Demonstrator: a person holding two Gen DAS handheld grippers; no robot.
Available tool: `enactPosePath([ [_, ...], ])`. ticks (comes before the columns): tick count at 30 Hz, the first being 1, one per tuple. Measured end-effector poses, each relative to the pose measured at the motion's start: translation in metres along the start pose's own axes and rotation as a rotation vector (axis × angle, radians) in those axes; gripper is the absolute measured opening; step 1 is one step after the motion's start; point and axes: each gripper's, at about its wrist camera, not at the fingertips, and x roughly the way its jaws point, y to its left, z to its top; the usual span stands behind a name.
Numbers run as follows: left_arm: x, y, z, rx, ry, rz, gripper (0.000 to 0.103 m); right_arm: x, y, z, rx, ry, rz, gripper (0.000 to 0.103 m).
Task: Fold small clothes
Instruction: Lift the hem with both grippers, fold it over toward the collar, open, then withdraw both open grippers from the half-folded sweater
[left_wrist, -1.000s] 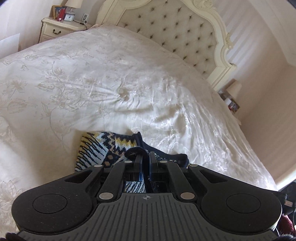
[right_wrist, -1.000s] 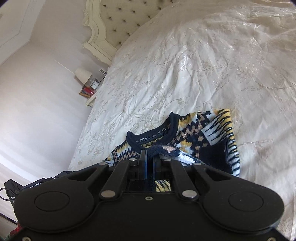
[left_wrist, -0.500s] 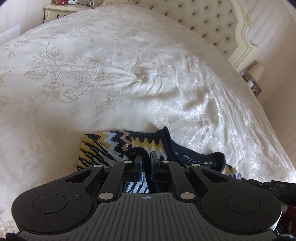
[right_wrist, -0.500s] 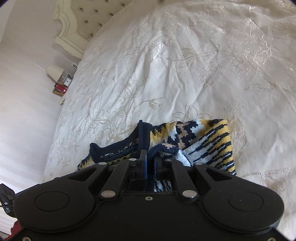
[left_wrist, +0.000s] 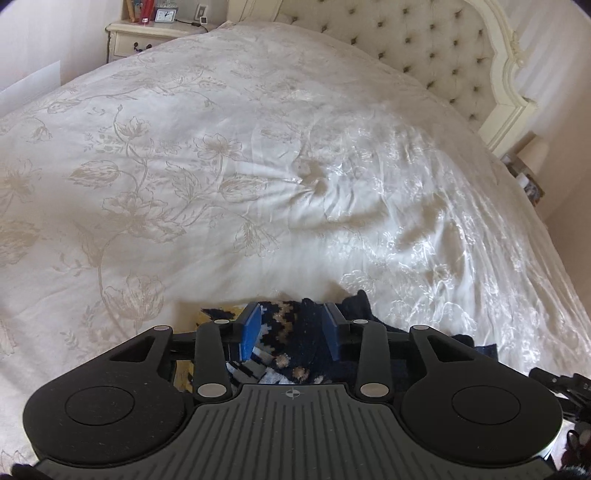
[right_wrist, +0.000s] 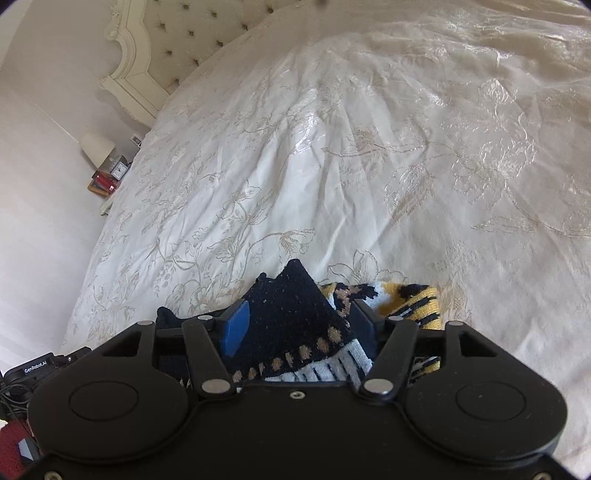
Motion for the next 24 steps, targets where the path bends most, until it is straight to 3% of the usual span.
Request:
enactPosePath([
  [5, -0.009, -0.014, -0.024, 0.09, 0.057, 0.008, 0.038, -0.005, 0.018, -0.013, -0.103, 0.027, -0.015, 0.069],
  [12, -0.005, -0.034, -0.081, 0.228, 0.172, -0.007, 0.039, 0.008, 0.056, -0.056, -0.288, 0.151, 0.002, 0.07],
  [16, 0.004, -0.028, -0.101, 0.279, 0.226, 0.035, 0.04, 0.018, 0.069, -0.076, -0.376, 0.217, 0.013, 0.075],
  [20, 0.008, -0.009, -0.102, 0.29, 0.233, 0.069, 0.039, 0.032, 0.062, -0.091, -0.478, 0.292, -0.08, 0.075],
  [24, 0.01, -0.007, -0.1, 0.322, 0.248, 0.061, 0.039, 0.031, 0.041, -0.092, -0.508, 0.285, -0.149, 0.071],
])
